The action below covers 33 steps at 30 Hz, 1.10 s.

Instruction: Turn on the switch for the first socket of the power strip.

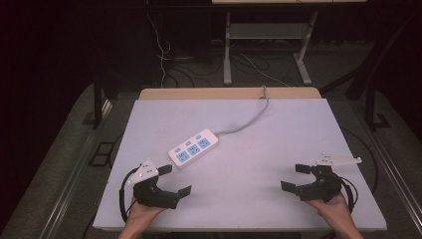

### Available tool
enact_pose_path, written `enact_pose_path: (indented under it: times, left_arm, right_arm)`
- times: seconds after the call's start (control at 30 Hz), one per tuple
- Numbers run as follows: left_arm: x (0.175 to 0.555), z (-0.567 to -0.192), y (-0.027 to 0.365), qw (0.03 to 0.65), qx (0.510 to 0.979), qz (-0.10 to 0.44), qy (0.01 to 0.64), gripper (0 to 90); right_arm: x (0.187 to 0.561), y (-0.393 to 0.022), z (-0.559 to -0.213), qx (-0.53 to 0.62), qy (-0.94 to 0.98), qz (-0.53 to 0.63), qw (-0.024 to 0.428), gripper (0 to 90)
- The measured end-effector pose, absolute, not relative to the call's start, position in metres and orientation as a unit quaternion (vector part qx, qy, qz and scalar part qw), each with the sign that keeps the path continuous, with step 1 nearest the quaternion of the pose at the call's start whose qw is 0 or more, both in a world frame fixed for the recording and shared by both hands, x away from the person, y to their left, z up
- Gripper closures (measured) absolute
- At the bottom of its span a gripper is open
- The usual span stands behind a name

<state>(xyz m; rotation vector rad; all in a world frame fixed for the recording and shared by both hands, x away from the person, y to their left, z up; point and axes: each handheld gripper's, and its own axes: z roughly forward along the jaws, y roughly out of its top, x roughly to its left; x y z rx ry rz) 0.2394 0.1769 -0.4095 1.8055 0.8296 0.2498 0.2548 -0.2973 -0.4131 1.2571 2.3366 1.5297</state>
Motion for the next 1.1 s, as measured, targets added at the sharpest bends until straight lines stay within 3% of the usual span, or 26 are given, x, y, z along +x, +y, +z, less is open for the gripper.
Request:
enact_pose_path:
  times: [1.1]
  left_arm:
    - [0.2418,-0.4037,0.1680,0.499,0.793,0.099,0.335,0.0]
  right_arm:
    - [0.2526,-0.2993,-0.4185,0.418,0.769,0.483,0.026,0.1]
